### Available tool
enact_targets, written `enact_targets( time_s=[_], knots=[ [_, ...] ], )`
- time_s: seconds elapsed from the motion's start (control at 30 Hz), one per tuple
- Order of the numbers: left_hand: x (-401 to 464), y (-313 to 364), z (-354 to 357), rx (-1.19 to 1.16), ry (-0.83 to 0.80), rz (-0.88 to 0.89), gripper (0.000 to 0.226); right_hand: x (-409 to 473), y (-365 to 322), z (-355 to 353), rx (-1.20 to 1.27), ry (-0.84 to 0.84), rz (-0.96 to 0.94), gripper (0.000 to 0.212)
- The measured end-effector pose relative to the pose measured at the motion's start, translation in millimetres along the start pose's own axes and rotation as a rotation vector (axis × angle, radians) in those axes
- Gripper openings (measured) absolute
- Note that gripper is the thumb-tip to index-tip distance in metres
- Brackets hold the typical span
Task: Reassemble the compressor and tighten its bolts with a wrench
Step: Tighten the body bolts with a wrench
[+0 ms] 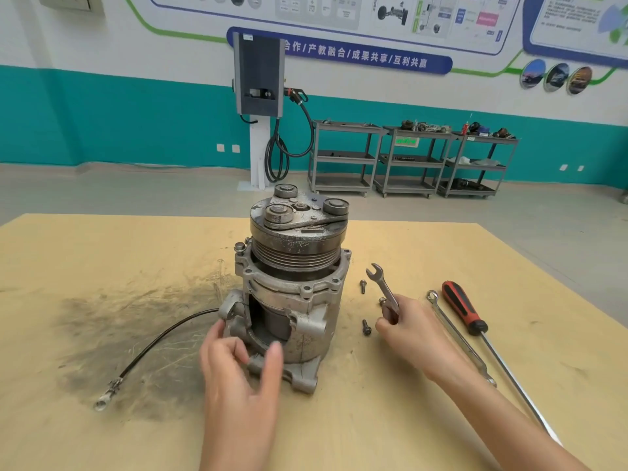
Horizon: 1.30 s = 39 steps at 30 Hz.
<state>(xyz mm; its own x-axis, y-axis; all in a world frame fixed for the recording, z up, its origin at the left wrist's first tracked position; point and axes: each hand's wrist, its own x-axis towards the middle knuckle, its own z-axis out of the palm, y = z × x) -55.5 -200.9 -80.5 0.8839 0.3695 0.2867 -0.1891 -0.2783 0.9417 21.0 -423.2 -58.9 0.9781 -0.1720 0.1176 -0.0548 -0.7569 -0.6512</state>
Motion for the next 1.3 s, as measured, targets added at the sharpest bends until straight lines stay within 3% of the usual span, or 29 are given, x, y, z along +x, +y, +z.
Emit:
enact_targets(
  time_s=[0.23, 0.4, 0.73, 0.83, 0.97, 1.03, 1.3],
  knots=[
    [14.1, 0.7, -14.3, -0.053, 0.106, -0.235, 0.017, -6.4, -0.6, 0.5, -0.062, -0.021, -0.025, 0.022],
    [19.8, -4.9, -14.1, -0.07, 0.127, -0.225, 0.016, -8.6, -3.2, 10.3, -0.158, -0.035, -0.018, 0.031],
    [21.6, 0.8, -14.0, -0.183, 0.332, -0.169, 0.021, -5.1, -1.3, 15.2, -0.255, 0.01, -0.069, 0.01],
    [20.7, 0.3, -12.5, -0.23, 0.361, -0.11, 0.022, -2.4, -4.4, -1.5, -0.03, 0.062, -0.074, 0.005],
    [22.4, -6.4, -11.5, -0.26, 0.316, -0.038, 0.025, 1.1, -29.2, -35.9, 0.611, 0.026, -0.093, 0.008],
    [23.9, -10.6, -10.9, -0.238, 0.266, -0.022, 0.026, 4.5, -43.5, -49.1, 0.793, 0.0, -0.116, 0.014],
    [30.5, -20.5, -11.3, -0.166, 0.185, -0.008, 0.04, 18.8, -79.8, -46.8, 0.751, -0.033, -0.197, 0.006]
  ],
)
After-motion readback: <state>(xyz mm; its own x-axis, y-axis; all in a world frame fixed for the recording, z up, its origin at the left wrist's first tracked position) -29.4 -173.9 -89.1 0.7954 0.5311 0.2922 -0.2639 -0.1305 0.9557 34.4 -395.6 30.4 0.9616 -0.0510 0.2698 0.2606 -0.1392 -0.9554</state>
